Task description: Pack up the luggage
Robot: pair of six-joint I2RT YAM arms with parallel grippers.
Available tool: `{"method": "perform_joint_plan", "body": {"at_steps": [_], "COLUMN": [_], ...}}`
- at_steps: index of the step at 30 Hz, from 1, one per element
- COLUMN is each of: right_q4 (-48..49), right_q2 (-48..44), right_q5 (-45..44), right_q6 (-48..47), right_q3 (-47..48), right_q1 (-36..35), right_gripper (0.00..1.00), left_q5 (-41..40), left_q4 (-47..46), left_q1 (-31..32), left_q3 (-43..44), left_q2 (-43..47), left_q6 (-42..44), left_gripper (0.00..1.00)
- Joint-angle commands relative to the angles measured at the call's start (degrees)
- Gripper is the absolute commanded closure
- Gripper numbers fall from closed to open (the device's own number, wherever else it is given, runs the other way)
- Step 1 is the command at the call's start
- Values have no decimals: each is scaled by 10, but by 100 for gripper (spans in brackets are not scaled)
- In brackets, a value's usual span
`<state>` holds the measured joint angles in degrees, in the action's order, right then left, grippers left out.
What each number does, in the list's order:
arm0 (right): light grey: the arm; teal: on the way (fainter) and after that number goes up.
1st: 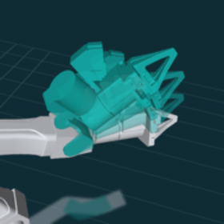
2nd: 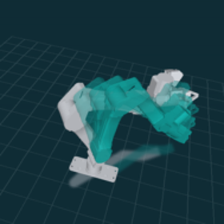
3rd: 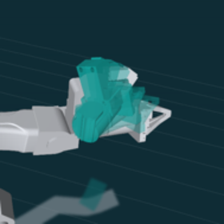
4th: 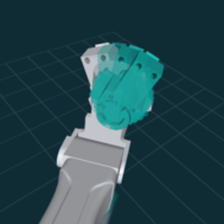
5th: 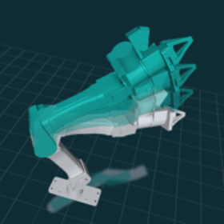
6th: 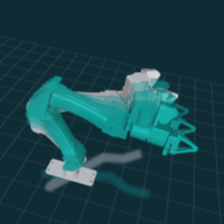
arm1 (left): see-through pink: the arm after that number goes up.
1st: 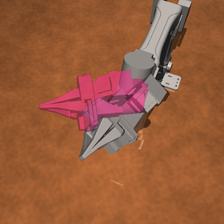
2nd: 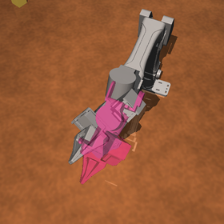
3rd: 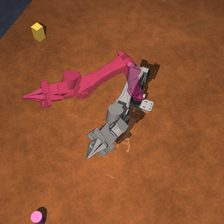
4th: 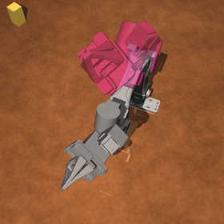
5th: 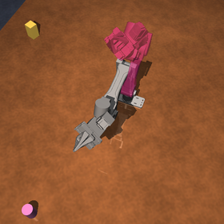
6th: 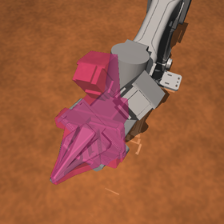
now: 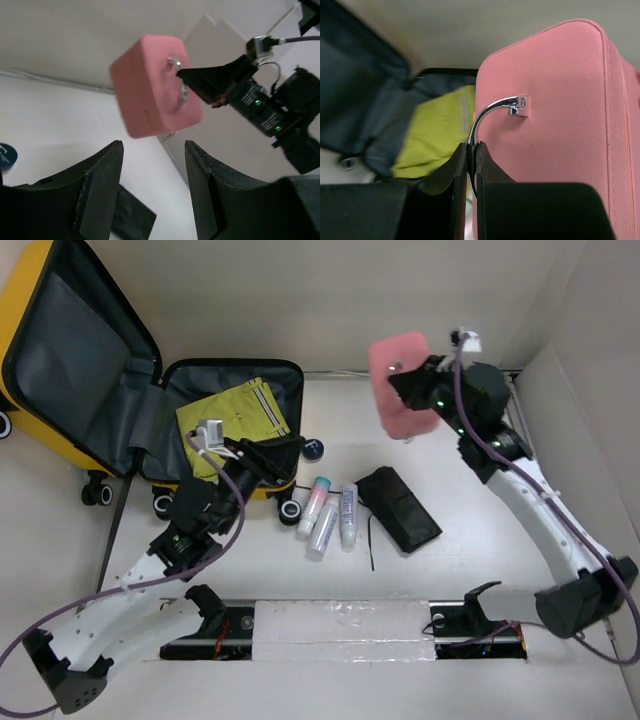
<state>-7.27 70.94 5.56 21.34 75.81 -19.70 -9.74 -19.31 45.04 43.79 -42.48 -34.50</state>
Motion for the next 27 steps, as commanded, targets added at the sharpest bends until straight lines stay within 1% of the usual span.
{"method": "perform_joint_plan", "body": {"at_steps": [1,2,3,4,5,6,7,8,9,10,11,12,13,14,15,16,17,18,19,20,22,23,24,25,26,27], "right_q4": [200,226,252,275,323,341,350,358,358,358,352,319,309,309,309,318,335,351,363,363,368,368,363,357,351,351], "right_q2": [76,101,126,184,215,248,283,354,392,428,499,530,552,564,564,546,527,488,470,454,394,372,349,301,277,252], "right_q5": [69,75,82,90,100,114,114,122,122,122,122,130,148,160,160,154,148,148,148,160,166,173,173,173,173,168], "right_q6": [70,84,98,131,148,165,181,206,221,235,250,257,262,262,262,262,262,262,262,255,236,224,210,188,180,175], "right_q3": [56,85,105,126,149,206,242,279,360,404,447,490,545,545,539,516,446,410,381,330,272,242,181,148,117,50], "right_q1": [-76,-111,-127,-140,-153,-175,-186,-195,-211,-219,-224,-224,-224,-224,-216,-206,-200,-194,-187,-171,-155,-143,-137,-131,-118,-112], "right_gripper": [100,100,100,100,100,100,100,100,100,100,80,63,50,40,35,35,33,31,31,31,39,41,41,52,58,62], "left_q5": [-44,-62,-70,-81,-108,-121,-136,-153,-190,-207,-225,-259,-273,-281,-287,-302,-311,-321,-331,-349,-372,-402,-414,-427,-454,-449], "left_q4": [-31,-31,-25,-15,-7,1,7,15,16,22,31,39,46,59,64,69,69,79,79,79,93,109,130,169,189,205], "left_q1": [3,3,3,3,3,3,3,3,3,3,3,3,3,3,3,3,3,3,3,3,3,3,-2,-2,-7,-30], "left_q3": [36,36,36,36,36,36,36,36,31,25,25,25,25,25,25,31,31,31,31,36,48,65,74,74,80,80], "left_q2": [41,49,66,75,85,104,114,123,132,144,144,151,151,151,151,151,143,134,128,113,89,74,42,23,6,-28], "left_q6": [7,7,7,7,7,7,13,13,21,21,29,29,29,35,35,35,35,35,35,42,51,51,39,34,18,-9], "left_gripper": [52,52,52,53,53,53,53,53,53,53,53,53,52,51,51,51,51,50,50,50,48,48,48,48,47,44]}}
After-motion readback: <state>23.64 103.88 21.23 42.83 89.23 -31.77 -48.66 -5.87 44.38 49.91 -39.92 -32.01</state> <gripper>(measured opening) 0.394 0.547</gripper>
